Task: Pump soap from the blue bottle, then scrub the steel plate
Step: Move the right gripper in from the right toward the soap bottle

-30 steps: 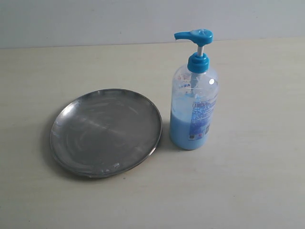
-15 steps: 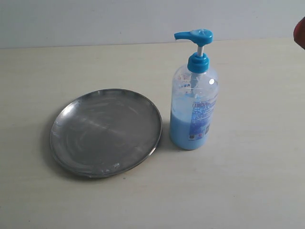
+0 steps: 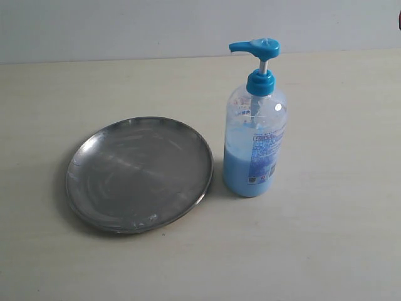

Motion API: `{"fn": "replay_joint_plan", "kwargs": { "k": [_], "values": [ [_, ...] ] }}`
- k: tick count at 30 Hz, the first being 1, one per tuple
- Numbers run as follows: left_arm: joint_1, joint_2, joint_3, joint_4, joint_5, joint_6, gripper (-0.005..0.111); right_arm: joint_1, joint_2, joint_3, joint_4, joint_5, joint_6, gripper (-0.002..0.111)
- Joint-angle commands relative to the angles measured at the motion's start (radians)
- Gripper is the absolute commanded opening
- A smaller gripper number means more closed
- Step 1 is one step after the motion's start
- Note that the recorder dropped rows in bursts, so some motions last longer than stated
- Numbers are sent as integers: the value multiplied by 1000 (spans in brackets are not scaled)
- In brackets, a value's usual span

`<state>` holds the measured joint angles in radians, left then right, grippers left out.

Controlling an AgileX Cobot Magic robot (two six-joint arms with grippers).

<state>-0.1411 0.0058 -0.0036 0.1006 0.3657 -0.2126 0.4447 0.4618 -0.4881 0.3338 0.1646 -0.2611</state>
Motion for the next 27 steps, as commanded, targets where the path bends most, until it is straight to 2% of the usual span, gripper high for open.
{"fn": "replay_joint_plan", "kwargs": {
  "k": [1, 13, 19, 27],
  "values": [
    [2, -6, 4, 1, -9, -1, 0, 2, 2, -8, 4, 22, -123, 105],
    [2, -6, 4, 1, -9, -1, 0, 2, 2, -8, 10, -19, -157, 105],
    [2, -6, 4, 1, -9, -1, 0, 2, 2, -8, 72, -14, 4, 105],
    [2, -6, 4, 1, -9, -1, 0, 2, 46, -8, 67, -1, -35, 105]
  ]
}}
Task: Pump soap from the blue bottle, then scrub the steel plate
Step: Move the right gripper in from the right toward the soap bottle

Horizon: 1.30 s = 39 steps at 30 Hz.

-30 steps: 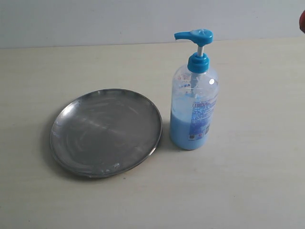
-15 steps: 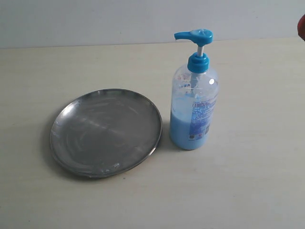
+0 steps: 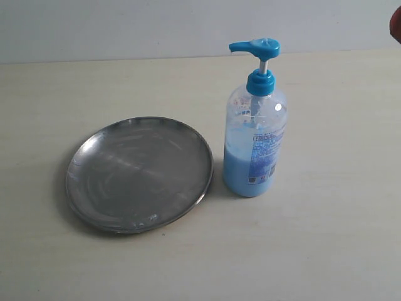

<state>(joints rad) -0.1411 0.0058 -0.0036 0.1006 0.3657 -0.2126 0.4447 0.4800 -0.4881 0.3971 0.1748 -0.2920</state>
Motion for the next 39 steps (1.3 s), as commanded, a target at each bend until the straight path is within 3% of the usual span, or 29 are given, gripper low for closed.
{"fn": "replay_joint_plan", "kwargs": {
  "k": [1, 6, 15, 18, 21, 27, 32, 39],
  "values": [
    [2, -6, 4, 1, -9, -1, 0, 2, 37, -8, 4, -13, -3, 105],
    [2, -6, 4, 1, -9, -1, 0, 2, 109, -8, 4, -56, -3, 105],
    [2, -6, 4, 1, -9, -1, 0, 22, 380, -8, 3, -303, -13, 105],
    [2, -6, 4, 1, -9, -1, 0, 44, 442, -8, 43, -398, -111, 105],
    [2, -6, 4, 1, -9, -1, 0, 64, 519, -8, 208, -457, -269, 105],
    [2, -6, 4, 1, -9, -1, 0, 216, 609, -8, 296, -611, -345, 105],
    [2, -6, 4, 1, -9, -1, 0, 280, 662, -8, 592, -723, -567, 105],
    [2, -6, 4, 1, -9, -1, 0, 425, 672, 7, 649, -791, -567, 105]
  ]
}}
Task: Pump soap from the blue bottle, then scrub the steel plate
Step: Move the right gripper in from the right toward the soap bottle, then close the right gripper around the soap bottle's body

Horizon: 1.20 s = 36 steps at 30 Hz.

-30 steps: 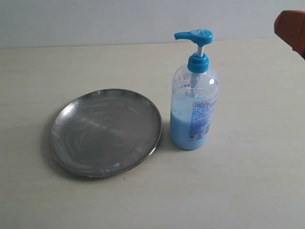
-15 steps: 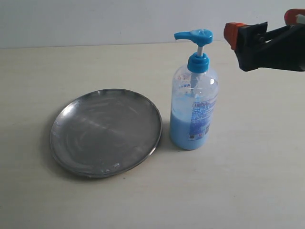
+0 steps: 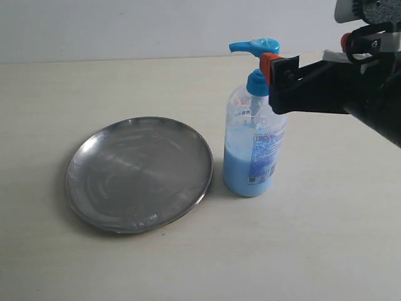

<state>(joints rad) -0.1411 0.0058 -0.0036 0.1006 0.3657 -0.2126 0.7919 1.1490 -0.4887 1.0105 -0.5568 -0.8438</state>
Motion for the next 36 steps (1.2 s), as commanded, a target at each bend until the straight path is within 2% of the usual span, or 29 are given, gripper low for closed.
{"fn": "replay_joint_plan", "kwargs": {
  "k": [1, 3, 5, 14, 23, 26, 36],
  "values": [
    [2, -6, 4, 1, -9, -1, 0, 106, 3, 24, 62, -109, -15, 105],
    [2, -6, 4, 1, -9, -1, 0, 158, 3, 60, 157, -213, -15, 105],
    [2, -6, 4, 1, -9, -1, 0, 197, 3, 89, 202, -239, -15, 105],
    [2, -6, 4, 1, -9, -1, 0, 377, 13, 135, 219, -255, 29, 105],
    [2, -6, 4, 1, -9, -1, 0, 500, 180, 135, 241, -412, 128, 105],
    [2, -6, 4, 1, -9, -1, 0, 519, 242, 135, 279, -500, 174, 105],
    [2, -6, 4, 1, -9, -1, 0, 519, 408, 135, 254, -548, 298, 105]
  ]
}}
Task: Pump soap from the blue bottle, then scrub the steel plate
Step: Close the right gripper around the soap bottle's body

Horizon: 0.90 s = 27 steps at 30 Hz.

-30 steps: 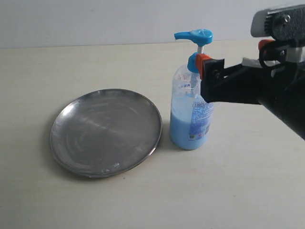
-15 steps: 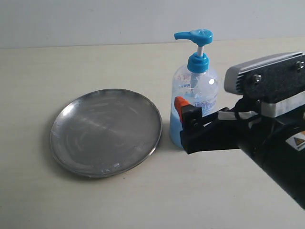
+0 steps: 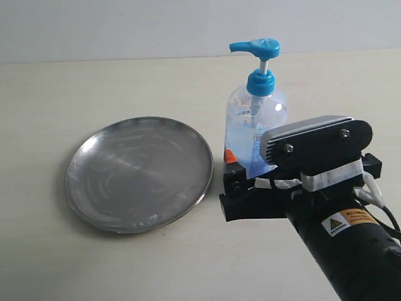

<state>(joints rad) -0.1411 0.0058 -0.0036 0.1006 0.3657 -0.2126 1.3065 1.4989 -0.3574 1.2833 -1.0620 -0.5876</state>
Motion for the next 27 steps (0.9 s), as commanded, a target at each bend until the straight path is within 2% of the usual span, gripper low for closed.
{"fn": "replay_joint_plan", "kwargs": {
  "k": [1, 8, 13, 17, 27],
  "values": [
    [2, -6, 4, 1, -9, -1, 0, 5, 76, 3, -19, -45, 58, 105],
    [2, -6, 4, 1, -9, -1, 0, -6, 136, 3, -19, -98, 130, 105],
    [2, -6, 4, 1, -9, -1, 0, -87, 136, 3, -67, -85, 146, 105],
    [2, -6, 4, 1, -9, -1, 0, -146, 136, 1, -163, -9, 171, 105],
    [2, -6, 4, 1, -9, -1, 0, -155, 136, 1, -197, -31, 188, 105]
  ]
}}
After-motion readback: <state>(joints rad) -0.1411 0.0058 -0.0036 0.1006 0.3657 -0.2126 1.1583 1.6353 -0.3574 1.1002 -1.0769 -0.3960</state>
